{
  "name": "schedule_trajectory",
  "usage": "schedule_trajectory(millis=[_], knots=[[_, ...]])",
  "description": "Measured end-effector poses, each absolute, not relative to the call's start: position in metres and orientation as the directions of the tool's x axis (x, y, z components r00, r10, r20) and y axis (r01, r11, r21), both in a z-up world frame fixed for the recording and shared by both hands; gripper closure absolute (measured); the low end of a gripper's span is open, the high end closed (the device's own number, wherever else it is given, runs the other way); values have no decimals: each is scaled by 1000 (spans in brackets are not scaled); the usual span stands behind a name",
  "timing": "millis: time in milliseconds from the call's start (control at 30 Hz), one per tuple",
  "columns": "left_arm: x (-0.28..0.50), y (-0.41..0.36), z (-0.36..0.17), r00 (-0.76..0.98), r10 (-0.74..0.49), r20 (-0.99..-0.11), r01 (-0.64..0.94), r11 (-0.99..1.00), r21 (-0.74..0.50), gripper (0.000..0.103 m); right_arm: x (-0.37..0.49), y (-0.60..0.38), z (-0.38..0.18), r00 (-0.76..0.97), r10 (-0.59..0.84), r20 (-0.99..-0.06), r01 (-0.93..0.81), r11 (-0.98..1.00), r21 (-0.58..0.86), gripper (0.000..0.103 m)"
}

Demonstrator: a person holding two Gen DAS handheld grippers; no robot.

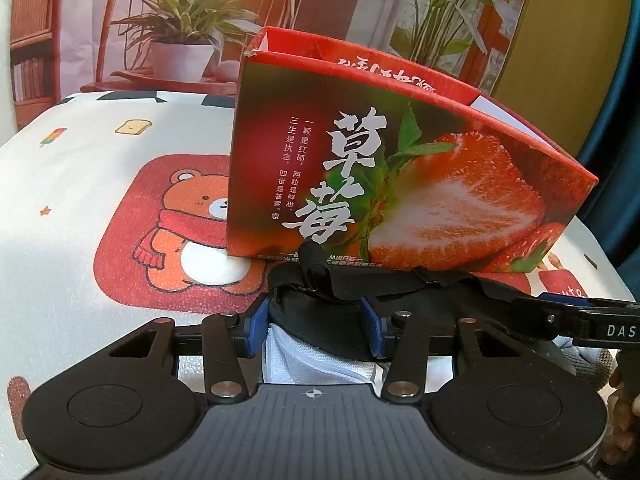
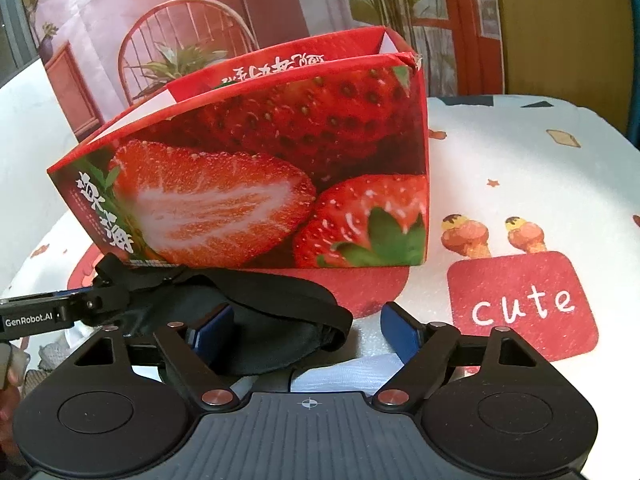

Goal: Organize soft objects
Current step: 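Close both tools on the black eye mask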

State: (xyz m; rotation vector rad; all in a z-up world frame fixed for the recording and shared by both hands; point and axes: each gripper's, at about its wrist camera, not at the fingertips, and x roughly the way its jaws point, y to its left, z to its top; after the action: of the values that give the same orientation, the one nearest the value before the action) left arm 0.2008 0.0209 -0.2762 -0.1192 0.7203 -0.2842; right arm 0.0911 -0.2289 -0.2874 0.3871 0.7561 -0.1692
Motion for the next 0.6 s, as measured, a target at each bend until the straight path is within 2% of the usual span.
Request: schedule_trajectory(millis=[600], knots=[[197,24,-280,723,-314,-615,234,949,-209,53,74,-233,-281,727,13,-686,297,896,331,32]])
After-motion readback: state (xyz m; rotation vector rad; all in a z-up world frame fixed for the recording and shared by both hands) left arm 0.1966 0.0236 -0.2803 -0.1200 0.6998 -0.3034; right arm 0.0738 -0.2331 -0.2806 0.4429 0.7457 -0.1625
